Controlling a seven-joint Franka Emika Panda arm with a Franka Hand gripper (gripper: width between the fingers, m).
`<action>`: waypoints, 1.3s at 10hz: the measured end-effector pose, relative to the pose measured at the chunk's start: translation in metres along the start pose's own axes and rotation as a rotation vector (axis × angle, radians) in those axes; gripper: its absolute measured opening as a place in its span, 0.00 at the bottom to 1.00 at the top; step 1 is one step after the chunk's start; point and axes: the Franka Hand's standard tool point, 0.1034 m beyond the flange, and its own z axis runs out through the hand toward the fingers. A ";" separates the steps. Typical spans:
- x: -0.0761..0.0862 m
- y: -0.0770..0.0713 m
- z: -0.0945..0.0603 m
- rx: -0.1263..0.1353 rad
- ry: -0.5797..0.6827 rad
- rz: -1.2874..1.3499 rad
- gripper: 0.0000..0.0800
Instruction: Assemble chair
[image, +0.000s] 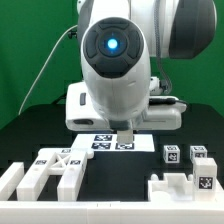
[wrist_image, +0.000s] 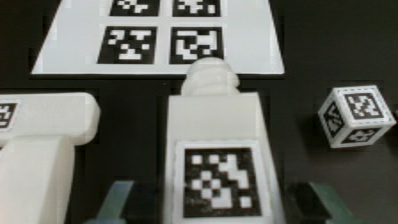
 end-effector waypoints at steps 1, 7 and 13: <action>0.003 -0.001 -0.004 -0.001 0.086 -0.002 0.36; 0.014 -0.035 -0.094 0.132 0.551 0.012 0.36; 0.026 -0.046 -0.093 0.061 1.036 0.010 0.36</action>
Offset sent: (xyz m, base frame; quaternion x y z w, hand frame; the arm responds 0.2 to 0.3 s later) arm 0.0462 0.0608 0.0486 0.1252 0.1894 -0.0565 0.9722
